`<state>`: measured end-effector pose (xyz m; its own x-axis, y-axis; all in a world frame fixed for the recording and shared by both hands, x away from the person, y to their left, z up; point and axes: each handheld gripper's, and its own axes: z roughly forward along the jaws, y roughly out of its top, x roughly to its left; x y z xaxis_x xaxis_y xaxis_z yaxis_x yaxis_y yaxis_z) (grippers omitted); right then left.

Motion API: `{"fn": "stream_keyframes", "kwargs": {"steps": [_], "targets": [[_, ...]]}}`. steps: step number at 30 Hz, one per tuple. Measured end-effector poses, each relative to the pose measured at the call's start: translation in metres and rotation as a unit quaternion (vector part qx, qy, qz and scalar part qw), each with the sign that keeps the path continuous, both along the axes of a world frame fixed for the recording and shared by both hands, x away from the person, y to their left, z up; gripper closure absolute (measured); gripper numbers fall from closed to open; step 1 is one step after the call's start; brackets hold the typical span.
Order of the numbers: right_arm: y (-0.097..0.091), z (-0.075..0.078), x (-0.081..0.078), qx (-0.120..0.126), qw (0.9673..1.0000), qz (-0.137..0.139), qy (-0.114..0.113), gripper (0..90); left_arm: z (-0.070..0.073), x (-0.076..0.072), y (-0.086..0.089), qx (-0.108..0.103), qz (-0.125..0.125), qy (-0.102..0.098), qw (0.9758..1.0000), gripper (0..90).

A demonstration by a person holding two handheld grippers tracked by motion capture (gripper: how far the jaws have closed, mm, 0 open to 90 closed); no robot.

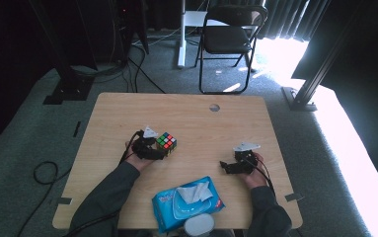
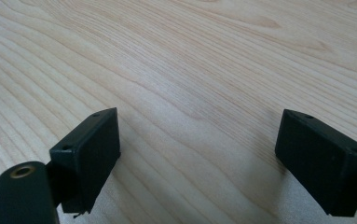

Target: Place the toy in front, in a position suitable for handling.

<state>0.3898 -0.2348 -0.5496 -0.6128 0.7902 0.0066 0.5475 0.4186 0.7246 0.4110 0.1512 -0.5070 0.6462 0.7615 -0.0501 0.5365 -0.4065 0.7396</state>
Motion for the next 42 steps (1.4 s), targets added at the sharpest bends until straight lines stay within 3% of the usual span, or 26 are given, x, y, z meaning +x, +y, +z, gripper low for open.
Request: {"fn": "stream_keyframes", "kwargs": {"steps": [15, 20, 29, 42], "targets": [[0.000, 0.000, 0.000, 0.001, 1.0000, 0.000, 0.000, 13.6, 0.008, -0.026, 0.024, -0.025, 0.000, -0.002, 0.9997, 31.3], [0.000, 0.000, 0.000, 0.001, 1.0000, 0.000, 0.000, 13.6, 0.007, -0.034, 0.023, -0.014, -0.011, -0.001, 0.9998, 31.3], [0.000, 0.000, 0.000, 0.000, 1.0000, 0.000, 0.000, 13.6, 0.009, -0.042, 0.021, -0.016, -0.023, 0.002, 0.9996, 31.3], [0.000, 0.000, 0.000, 0.000, 1.0000, 0.000, 0.000, 13.6, 0.030, -0.063, 0.017, -0.029, -0.058, -0.002, 0.9979, 31.2]]}}
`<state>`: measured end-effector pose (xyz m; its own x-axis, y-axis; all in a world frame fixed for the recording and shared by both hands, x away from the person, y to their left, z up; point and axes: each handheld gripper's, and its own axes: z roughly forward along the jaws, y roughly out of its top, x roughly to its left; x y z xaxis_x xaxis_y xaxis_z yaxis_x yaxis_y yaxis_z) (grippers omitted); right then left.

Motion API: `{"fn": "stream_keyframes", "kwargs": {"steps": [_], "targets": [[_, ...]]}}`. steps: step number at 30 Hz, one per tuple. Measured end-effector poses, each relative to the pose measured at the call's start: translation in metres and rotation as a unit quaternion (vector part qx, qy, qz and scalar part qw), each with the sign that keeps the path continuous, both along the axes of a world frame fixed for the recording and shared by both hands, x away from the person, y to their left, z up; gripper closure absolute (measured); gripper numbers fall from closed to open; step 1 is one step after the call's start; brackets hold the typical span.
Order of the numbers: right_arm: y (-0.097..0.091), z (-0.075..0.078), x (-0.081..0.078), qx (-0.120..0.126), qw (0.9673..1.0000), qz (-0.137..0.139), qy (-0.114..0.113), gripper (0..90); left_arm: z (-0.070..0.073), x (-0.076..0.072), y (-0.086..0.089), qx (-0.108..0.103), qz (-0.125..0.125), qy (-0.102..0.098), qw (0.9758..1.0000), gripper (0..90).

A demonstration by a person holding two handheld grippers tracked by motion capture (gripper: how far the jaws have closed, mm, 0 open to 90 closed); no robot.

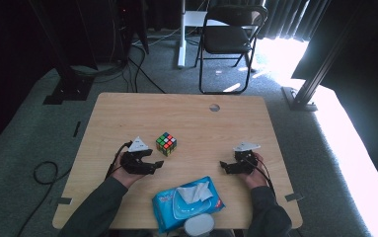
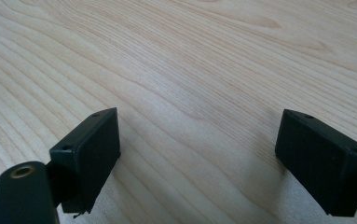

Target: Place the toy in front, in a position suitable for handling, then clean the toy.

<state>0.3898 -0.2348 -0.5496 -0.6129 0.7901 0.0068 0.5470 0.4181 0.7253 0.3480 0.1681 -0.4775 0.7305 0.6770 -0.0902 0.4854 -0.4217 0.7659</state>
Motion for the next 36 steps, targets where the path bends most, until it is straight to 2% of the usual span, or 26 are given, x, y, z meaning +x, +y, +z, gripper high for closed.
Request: {"fn": "stream_keyframes", "kwargs": {"steps": [6, 11, 17, 27, 36], "targets": [[0.000, 0.000, 0.000, 0.000, 1.0000, 0.000, 0.000, 13.6, 0.011, -0.009, -0.004, -0.005, -0.019, -0.010, 0.9998, 31.2], [0.000, 0.000, 0.000, 0.000, 1.0000, 0.000, 0.000, 13.6, 0.015, -0.014, -0.009, 0.009, -0.030, -0.015, 0.9994, 31.2], [0.000, 0.000, 0.000, 0.000, 1.0000, 0.000, 0.000, 13.6, 0.017, -0.019, -0.014, 0.005, -0.042, -0.013, 0.9990, 31.3], [0.000, 0.000, 0.000, 0.000, 1.0000, 0.000, 0.000, 13.6, 0.020, -0.029, -0.025, 0.016, -0.063, -0.010, 0.9978, 31.5], [0.000, 0.000, 0.000, 0.000, 1.0000, 0.000, 0.000, 13.6, 0.024, -0.038, -0.032, 0.002, -0.087, -0.005, 0.9962, 33.5]]}}
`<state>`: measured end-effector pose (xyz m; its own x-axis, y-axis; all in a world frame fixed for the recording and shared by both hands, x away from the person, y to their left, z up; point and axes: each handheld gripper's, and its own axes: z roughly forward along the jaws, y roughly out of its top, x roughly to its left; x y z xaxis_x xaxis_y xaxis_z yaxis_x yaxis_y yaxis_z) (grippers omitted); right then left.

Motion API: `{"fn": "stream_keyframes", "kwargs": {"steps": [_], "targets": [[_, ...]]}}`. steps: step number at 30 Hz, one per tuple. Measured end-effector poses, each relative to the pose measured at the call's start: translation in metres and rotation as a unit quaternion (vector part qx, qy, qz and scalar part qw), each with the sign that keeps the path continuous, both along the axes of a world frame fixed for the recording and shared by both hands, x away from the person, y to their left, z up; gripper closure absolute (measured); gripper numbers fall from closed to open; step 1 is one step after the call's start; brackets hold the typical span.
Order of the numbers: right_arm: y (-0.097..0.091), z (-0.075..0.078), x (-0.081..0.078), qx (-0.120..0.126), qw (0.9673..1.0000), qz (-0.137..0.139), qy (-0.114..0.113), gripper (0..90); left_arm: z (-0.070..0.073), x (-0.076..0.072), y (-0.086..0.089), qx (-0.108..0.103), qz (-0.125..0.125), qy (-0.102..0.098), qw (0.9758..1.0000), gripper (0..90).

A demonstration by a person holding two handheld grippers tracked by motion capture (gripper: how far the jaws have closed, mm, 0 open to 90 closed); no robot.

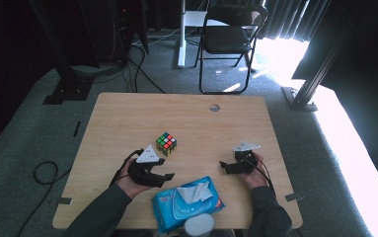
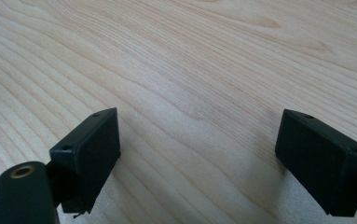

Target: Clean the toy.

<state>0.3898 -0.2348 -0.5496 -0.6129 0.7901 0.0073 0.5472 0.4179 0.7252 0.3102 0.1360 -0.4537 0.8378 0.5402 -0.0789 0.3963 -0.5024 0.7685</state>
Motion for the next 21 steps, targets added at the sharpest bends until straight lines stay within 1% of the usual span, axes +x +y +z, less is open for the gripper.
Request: {"fn": "stream_keyframes", "kwargs": {"steps": [5, 12, 16, 21], "targets": [[0.000, 0.000, 0.000, 0.000, 1.0000, 0.000, 0.000, 13.6, 0.002, -0.005, -0.005, -0.007, -0.016, 0.003, 0.9998, 34.1], [0.000, 0.000, 0.000, 0.000, 1.0000, 0.000, 0.000, 13.6, 0.006, -0.012, -0.014, -0.016, -0.036, 0.001, 0.9992, 34.1], [0.000, 0.000, 0.000, 0.000, 1.0000, 0.000, 0.000, 13.6, 0.005, -0.014, -0.019, -0.024, -0.048, 0.010, 0.9985, 34.0], [0.000, 0.000, 0.000, 0.000, 1.0000, 0.000, 0.000, 13.6, -0.001, -0.016, -0.028, -0.015, -0.058, 0.015, 0.9981, 34.1]]}}
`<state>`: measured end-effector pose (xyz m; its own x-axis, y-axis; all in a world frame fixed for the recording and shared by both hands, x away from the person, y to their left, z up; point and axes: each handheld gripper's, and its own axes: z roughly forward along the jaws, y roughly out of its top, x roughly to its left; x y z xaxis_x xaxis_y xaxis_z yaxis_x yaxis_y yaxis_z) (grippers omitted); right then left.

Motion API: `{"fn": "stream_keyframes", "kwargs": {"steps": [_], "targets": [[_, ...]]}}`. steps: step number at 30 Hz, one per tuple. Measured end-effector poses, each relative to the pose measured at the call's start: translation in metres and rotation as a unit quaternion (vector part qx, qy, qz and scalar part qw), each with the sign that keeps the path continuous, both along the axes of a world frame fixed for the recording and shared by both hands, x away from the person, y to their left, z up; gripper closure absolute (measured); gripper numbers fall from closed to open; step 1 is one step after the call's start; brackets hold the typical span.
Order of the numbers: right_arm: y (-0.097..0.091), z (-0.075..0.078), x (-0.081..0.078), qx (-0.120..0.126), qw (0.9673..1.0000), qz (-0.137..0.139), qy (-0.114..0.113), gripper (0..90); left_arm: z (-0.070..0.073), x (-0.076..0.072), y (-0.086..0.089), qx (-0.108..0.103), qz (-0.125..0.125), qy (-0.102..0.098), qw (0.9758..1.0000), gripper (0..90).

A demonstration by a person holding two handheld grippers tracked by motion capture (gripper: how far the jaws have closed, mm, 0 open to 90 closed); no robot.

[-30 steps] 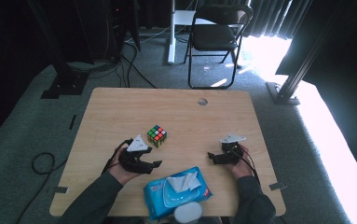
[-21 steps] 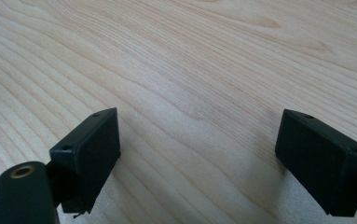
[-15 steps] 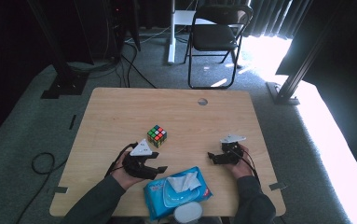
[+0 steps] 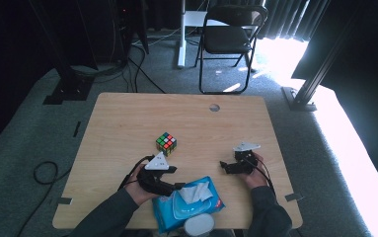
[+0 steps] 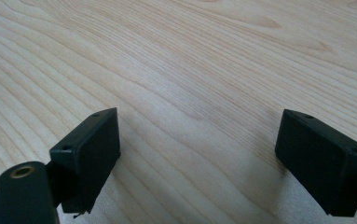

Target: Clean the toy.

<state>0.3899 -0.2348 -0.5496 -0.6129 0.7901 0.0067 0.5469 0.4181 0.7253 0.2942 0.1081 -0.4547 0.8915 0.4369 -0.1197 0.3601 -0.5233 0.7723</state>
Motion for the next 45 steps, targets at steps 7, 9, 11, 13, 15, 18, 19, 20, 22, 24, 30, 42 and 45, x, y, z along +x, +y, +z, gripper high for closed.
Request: {"fn": "stream_keyframes", "kwargs": {"steps": [7, 9, 11, 13, 15, 18, 19, 20, 22, 24, 30, 42, 45], "targets": [[0.000, 0.000, 0.000, 0.000, 1.0000, 0.000, 0.000, 13.6, -0.007, -0.005, -0.013, 0.015, -0.025, 0.005, 0.9996, 34.1], [0.000, 0.000, 0.000, 0.000, 1.0000, 0.000, 0.000, 13.6, -0.009, -0.006, -0.015, 0.016, -0.031, 0.009, 0.9993, 35.3], [0.000, 0.000, 0.000, 0.000, 1.0000, 0.000, 0.000, 13.6, -0.011, -0.007, -0.017, 0.019, -0.037, 0.012, 0.9991, 37.0], [0.000, 0.000, 0.000, 0.000, 1.0000, 0.000, 0.000, 13.6, -0.013, -0.009, -0.020, 0.021, -0.046, 0.017, 0.9986, 39.7], [0.000, 0.000, 0.000, 0.000, 1.0000, 0.000, 0.000, 13.6, -0.014, -0.010, -0.021, 0.024, -0.057, 0.019, 0.9979, 44.8], [0.000, 0.000, 0.000, 0.000, 1.0000, 0.000, 0.000, 13.6, -0.014, -0.011, -0.022, 0.026, -0.060, 0.019, 0.9977, 53.1], [0.000, 0.000, 0.000, 0.000, 1.0000, 0.000, 0.000, 13.6, -0.014, -0.012, -0.022, 0.027, -0.062, 0.018, 0.9976, 55.8], [0.000, 0.000, 0.000, 0.000, 1.0000, 0.000, 0.000, 13.6, -0.014, -0.012, -0.022, 0.028, -0.065, 0.017, 0.9974, 58.7], [0.000, 0.000, 0.000, 0.000, 1.0000, 0.000, 0.000, 13.6, -0.014, -0.014, -0.024, 0.031, -0.071, 0.015, 0.9969, 62.9], [0.000, 0.000, 0.000, 0.000, 1.0000, 0.000, 0.000, 13.6, -0.016, -0.017, -0.026, 0.035, -0.081, 0.016, 0.9960, 65.3], [0.000, 0.000, 0.000, 0.000, 1.0000, 0.000, 0.000, 13.6, -0.019, -0.018, -0.028, 0.043, -0.082, 0.007, 0.9957, 77.8], [0.000, 0.000, 0.000, 0.000, 1.0000, 0.000, 0.000, 13.6, -0.014, -0.019, -0.025, 0.038, -0.083, -0.013, 0.9958, 88.6], [0.000, 0.000, 0.000, 0.000, 1.0000, 0.000, 0.000, 13.6, -0.013, -0.017, -0.022, 0.032, -0.074, -0.013, 0.9967, 88.8]]}}
